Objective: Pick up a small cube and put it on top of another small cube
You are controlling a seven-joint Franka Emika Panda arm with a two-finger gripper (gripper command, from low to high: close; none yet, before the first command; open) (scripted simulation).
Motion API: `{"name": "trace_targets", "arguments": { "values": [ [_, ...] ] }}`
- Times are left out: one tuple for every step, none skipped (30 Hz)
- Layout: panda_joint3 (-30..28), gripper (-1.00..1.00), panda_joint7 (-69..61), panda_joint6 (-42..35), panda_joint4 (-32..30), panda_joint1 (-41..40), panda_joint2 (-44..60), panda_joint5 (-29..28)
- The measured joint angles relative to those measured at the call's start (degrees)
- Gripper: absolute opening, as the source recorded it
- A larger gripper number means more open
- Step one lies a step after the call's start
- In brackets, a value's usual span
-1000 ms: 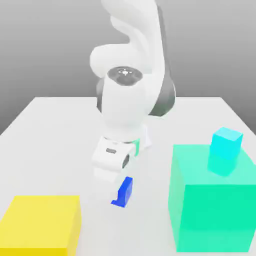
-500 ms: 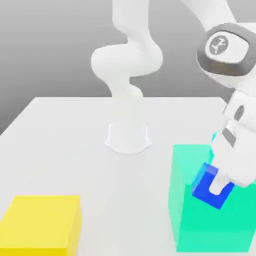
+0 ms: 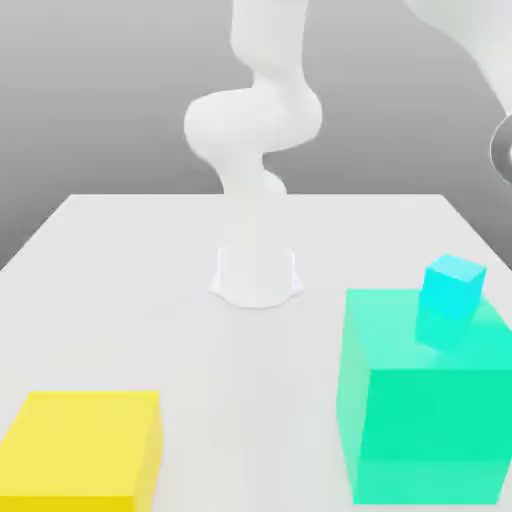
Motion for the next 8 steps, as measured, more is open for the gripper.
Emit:
{"name": "trace_targets", "arguments": {
  "values": [
    [-0.12, -1.0, -0.75, 2.0, -0.53, -0.46, 1.07, 0.62],
    [-0.36, -1.0, -0.77, 3.99, -0.76, -0.58, 2.66, 0.45],
    [-0.75, -1.0, -0.47, 5.98, -0.83, -0.45, 4.5, -0.08],
    [-1.28, -1.0, -0.02, 7.95, -0.82, -0.14, 6.46, -0.76],
    [-1.66, 1.0, 0.33, 9.33, -0.8, 0.11, 7.85, -1.28],
    [-1.66, 1.0, 0.33, 9.33, -0.8, 0.11, 7.85, -1.28],
    [-1.66, 1.0, 0.33, 9.33, -0.8, 0.11, 7.85, -1.28],
    [-1.66, 1.0, 0.33, 9.33, -0.8, 0.11, 7.85, -1.28]
  ]
}}
